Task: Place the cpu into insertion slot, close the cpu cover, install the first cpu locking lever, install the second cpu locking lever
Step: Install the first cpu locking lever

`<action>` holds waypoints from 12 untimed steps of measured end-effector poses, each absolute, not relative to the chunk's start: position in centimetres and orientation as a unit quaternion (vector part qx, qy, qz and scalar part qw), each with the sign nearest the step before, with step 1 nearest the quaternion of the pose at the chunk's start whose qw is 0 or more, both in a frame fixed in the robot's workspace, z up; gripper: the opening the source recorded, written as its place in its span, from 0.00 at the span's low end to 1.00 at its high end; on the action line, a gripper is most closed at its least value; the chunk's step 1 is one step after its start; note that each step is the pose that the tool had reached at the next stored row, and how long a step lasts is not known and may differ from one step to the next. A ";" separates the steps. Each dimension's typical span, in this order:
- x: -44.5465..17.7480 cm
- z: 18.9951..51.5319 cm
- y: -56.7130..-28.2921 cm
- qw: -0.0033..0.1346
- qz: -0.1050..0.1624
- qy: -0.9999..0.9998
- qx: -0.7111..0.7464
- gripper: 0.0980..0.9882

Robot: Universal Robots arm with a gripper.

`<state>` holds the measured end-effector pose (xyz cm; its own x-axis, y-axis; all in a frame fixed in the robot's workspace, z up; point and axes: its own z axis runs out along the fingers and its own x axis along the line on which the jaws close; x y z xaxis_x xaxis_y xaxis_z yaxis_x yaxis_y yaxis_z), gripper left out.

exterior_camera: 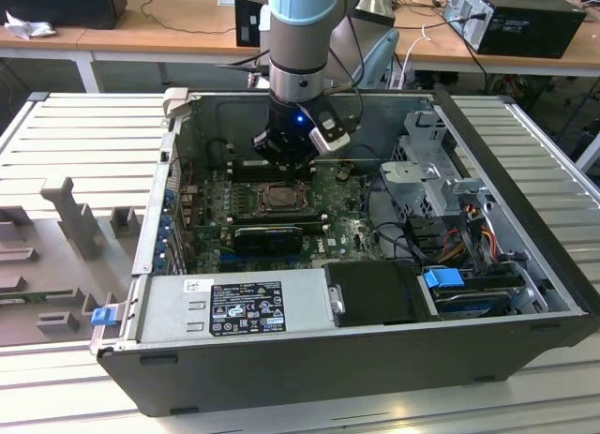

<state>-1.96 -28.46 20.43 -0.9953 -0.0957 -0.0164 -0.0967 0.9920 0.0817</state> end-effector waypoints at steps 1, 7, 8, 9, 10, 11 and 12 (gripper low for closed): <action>-2.0 20.4 -28.5 0.006 0.040 0.998 -0.048 0.01; -2.0 20.3 -28.5 0.006 0.033 0.998 -0.049 0.01; -2.0 20.3 -28.5 0.006 0.033 0.998 -0.049 0.01; -2.0 20.2 -28.5 0.006 0.033 0.998 -0.049 0.01; -2.0 20.2 -28.5 0.006 0.033 0.998 -0.049 0.01; -2.0 20.2 -28.5 0.006 0.033 0.998 -0.049 0.01; -2.0 20.2 -28.5 0.006 0.033 0.998 -0.049 0.01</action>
